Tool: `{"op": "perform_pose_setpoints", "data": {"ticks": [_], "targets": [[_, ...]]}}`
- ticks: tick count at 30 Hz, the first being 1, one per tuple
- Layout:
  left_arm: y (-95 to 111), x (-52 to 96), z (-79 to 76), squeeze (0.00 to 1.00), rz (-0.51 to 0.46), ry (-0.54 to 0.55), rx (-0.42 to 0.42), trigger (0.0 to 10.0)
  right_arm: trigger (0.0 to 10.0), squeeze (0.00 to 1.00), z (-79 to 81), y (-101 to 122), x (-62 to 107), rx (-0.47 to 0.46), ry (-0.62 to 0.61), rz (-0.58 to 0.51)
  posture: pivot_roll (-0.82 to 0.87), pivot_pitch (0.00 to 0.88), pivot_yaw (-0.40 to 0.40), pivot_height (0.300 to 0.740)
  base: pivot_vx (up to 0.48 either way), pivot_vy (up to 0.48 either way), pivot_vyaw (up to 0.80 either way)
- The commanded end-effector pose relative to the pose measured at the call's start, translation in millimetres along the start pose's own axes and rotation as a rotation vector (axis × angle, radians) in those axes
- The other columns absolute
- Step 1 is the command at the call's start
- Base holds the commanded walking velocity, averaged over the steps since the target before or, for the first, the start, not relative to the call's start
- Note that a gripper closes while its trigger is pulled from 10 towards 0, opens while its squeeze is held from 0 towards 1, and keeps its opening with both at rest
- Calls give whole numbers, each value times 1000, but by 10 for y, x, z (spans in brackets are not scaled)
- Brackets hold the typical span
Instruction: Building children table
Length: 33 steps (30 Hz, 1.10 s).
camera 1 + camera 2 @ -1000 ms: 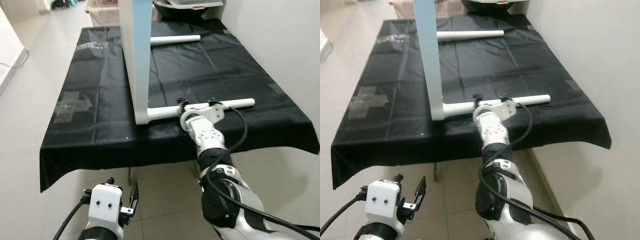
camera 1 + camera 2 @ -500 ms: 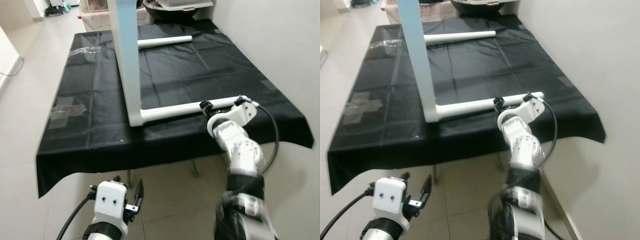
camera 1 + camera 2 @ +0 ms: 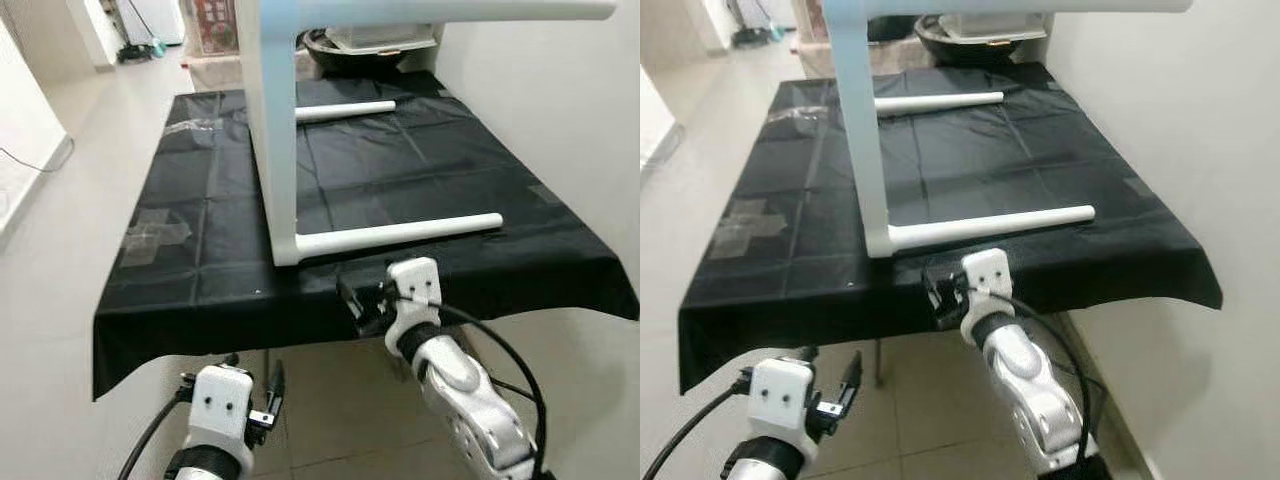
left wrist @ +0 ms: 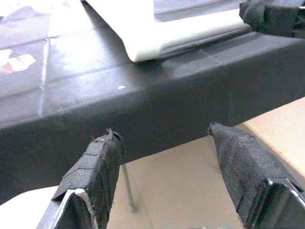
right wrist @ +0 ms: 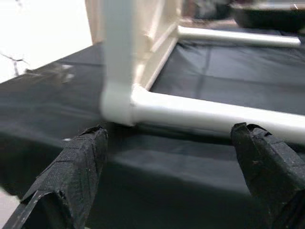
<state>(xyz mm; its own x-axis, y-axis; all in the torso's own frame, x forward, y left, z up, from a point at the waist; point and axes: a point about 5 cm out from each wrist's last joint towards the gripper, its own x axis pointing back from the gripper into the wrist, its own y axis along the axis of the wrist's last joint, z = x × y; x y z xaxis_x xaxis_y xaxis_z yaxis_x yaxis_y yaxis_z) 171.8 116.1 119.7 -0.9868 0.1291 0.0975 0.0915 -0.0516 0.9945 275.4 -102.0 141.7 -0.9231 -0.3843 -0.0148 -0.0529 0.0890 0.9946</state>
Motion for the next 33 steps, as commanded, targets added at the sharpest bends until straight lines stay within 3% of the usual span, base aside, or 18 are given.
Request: {"op": "perform_pose_setpoints", "data": {"ticks": [1,9,29,33], "targets": [[-43,-16,21,0,6,8,-7,10000,10000,0,80,-14,23,35,35,-11,47,36,10,740,0,-337,0],[-140,-92,67,0,32,37,46,10000,10000,0,152,-90,40,119,95,-24,36,10,6,740,271,-394,198],[-181,-121,48,0,22,32,66,10000,10000,0,120,-228,18,95,92,23,29,0,-6,740,376,-290,0],[-162,-133,69,0,8,48,95,10000,10000,0,101,-230,2,91,79,22,29,0,-6,740,176,0,0]]}}
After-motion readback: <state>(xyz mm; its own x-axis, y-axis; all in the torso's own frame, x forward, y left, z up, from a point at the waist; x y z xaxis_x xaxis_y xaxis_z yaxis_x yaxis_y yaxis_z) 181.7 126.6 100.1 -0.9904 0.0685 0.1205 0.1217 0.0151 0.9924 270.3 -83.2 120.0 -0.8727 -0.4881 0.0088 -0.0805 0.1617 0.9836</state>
